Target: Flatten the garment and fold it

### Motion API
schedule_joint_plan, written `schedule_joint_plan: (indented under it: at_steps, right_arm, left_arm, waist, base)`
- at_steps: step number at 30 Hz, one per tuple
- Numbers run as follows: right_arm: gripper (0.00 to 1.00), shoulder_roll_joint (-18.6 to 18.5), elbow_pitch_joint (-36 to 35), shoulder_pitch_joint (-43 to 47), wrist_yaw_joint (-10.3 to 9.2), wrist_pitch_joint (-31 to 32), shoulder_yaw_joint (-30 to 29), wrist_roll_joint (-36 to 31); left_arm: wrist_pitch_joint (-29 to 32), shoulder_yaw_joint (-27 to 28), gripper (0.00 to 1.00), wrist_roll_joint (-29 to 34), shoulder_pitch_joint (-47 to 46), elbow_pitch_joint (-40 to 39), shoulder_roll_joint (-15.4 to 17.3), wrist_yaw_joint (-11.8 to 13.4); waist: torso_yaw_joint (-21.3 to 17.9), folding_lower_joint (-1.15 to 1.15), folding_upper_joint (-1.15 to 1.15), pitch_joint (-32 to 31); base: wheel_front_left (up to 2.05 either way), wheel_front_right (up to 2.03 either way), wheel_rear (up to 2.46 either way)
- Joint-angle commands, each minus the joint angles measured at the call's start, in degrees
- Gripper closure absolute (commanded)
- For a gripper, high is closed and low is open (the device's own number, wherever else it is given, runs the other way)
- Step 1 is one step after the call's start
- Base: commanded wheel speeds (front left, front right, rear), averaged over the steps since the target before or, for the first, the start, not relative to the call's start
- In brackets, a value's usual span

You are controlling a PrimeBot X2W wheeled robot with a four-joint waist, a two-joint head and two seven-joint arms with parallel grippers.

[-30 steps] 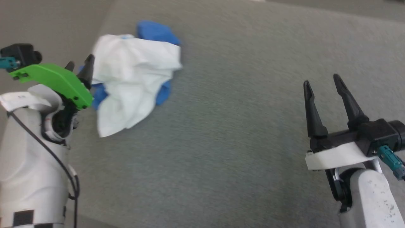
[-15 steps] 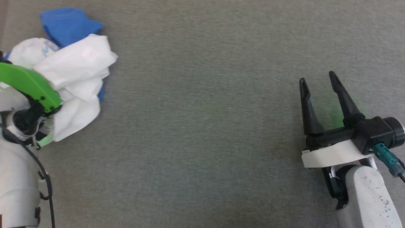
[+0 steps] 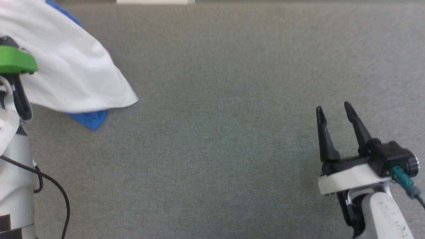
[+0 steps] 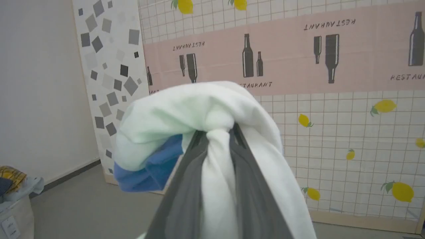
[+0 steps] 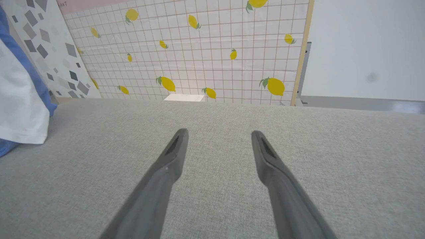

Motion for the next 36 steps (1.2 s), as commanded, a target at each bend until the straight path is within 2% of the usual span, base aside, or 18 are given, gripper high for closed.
schedule_joint_plan:
  at_steps: [1,6,10,17,21,24,29,34,35,36]
  right_arm:
    - [0.00,-0.1,0.2,1.0,0.34,-0.5,0.0,0.5]
    - [0.00,-0.1,0.6,3.4,0.34,-0.6,-0.5,1.5]
    - [0.00,-0.1,0.7,4.9,0.34,-0.7,-0.9,1.7]
    - [0.00,-0.1,0.0,6.4,0.34,-0.2,-1.2,1.5]
    - [0.00,-0.1,-1.0,6.6,0.34,0.3,-0.8,1.5]
    - [0.00,-0.1,-1.3,6.6,0.34,0.6,-0.3,1.7]
    - [0.00,-0.1,-1.5,6.4,0.34,0.7,0.4,1.8]
    - [0.00,-0.1,-1.5,6.2,0.34,0.6,0.6,2.0]
    - [0.00,-0.1,-1.4,6.1,0.34,0.6,0.7,2.0]
    - [0.00,-0.1,-1.2,6.1,0.34,0.6,0.8,2.0]
  left_arm:
    - [-0.5,-0.7,1.00,0.8,-1.5,-1.8,-0.5,-0.7]
    - [-0.6,-4.3,1.00,1.4,-3.1,-6.1,-3.6,-3.1]
    - [-0.6,-8.2,1.00,0.0,-5.7,-7.1,-8.0,-5.0]
    - [0.5,-14.7,1.00,-3.1,-10.1,-2.7,-16.6,-6.9]
    - [2.9,-19.2,1.00,-5.2,-9.3,2.2,-19.2,-7.3]
    - [7.7,-24.0,1.00,-6.0,-6.5,8.0,-19.8,-7.5]
    - [22.2,-32.5,1.00,-9.6,0.7,19.9,-20.2,-8.9]
    - [33.4,-38.1,1.00,-12.9,4.9,27.2,-20.3,-9.2]
    - [35.2,-38.9,0.96,-13.4,5.4,28.0,-20.3,-9.1]
    - [37.0,-39.8,0.64,-14.0,5.9,28.7,-20.3,-9.0]
  waist:
    - [-2.2,0.00,0.00,-8.7]
    - [-6.3,0.00,0.00,-12.7]
    - [-9.9,0.00,0.00,-14.7]
    - [-15.2,0.00,0.00,-15.8]
    - [-17.4,0.00,0.00,-15.0]
    - [-18.7,0.00,0.00,-14.2]
    - [-20.3,0.00,0.00,-12.8]
    - [-20.8,0.00,0.00,-11.7]
    - [-20.8,0.00,0.00,-11.7]
    - [-20.7,0.00,0.00,-11.7]
  base:
    - [0.00,0.00,0.00]
    - [0.00,0.00,0.00]
    - [0.00,0.00,0.00]
    - [0.00,0.00,0.00]
    - [0.00,0.00,0.00]
    - [0.00,0.00,0.00]
    - [0.00,0.00,0.00]
    - [0.00,0.00,0.00]
    - [0.00,0.00,0.00]
    - [0.00,0.00,0.00]
